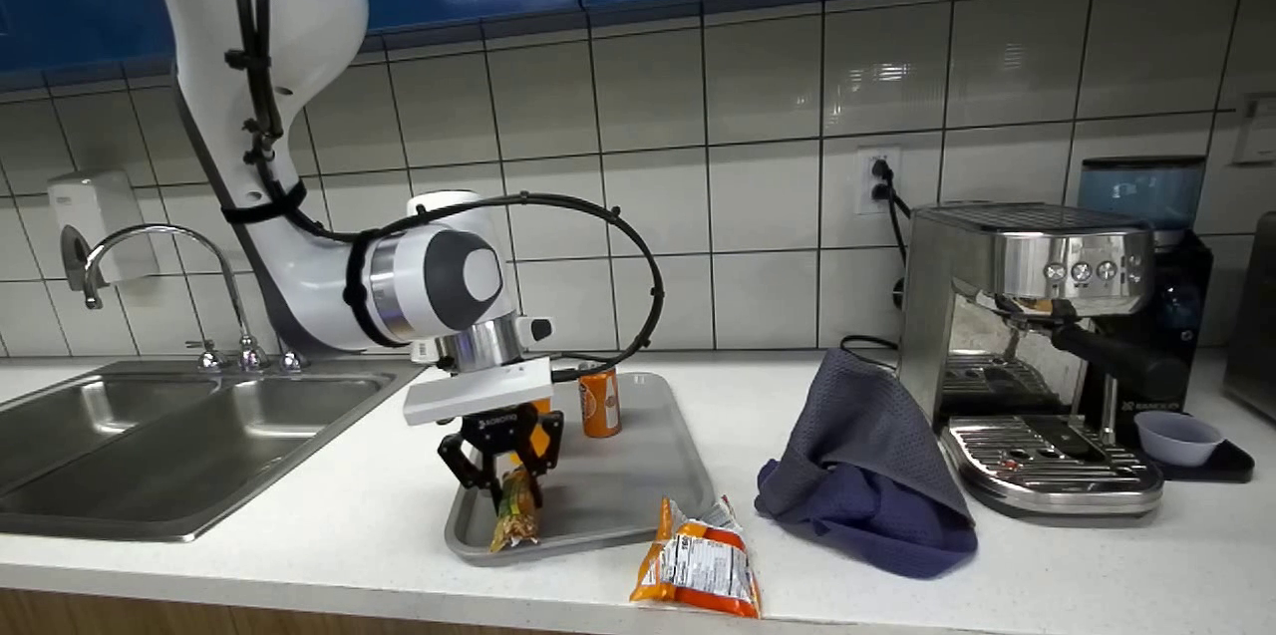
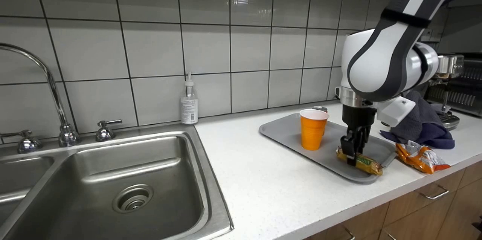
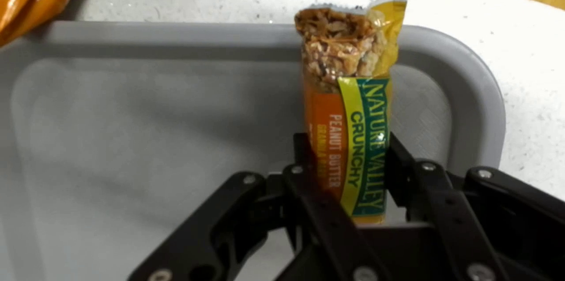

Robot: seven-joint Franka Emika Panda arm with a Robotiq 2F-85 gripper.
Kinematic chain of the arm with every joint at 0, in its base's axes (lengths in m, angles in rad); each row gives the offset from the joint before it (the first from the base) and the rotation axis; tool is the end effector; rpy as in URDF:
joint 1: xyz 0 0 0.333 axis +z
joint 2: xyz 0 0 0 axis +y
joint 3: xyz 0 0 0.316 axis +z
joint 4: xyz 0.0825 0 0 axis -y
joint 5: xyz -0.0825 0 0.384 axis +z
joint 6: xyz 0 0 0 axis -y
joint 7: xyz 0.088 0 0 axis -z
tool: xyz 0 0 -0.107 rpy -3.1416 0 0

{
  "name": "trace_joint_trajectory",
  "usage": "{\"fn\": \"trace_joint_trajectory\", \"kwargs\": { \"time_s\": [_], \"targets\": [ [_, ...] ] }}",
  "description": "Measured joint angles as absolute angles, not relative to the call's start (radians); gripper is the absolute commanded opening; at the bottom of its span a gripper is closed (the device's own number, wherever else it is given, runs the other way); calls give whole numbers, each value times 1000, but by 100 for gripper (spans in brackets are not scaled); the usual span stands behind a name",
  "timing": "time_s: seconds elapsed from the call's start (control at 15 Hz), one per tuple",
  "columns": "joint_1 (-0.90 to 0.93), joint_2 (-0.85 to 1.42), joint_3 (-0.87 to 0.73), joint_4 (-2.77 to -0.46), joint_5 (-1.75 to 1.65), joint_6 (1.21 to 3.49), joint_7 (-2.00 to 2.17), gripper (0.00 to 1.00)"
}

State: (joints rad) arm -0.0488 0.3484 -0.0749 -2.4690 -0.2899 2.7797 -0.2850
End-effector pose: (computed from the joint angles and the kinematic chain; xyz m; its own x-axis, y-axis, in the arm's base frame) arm 0.4659 -0.0476 0.1535 0.9037 0.4194 -0.0864 0.4266 -0.8994 0.0953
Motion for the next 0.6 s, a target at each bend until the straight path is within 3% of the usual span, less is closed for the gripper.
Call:
{"fn": "trace_joint_trajectory", "kwargs": {
  "time_s": [0.4,0.47,0.53,0.6],
  "targets": [
    [-47,380,-74,-2437,-290,2780,-285,17],
    [-47,383,-74,-2435,-290,2780,-285,67],
    [-46,385,-74,-2433,-290,2780,-285,68],
    [-46,387,-73,-2431,-289,2780,-285,75]
  ]
}}
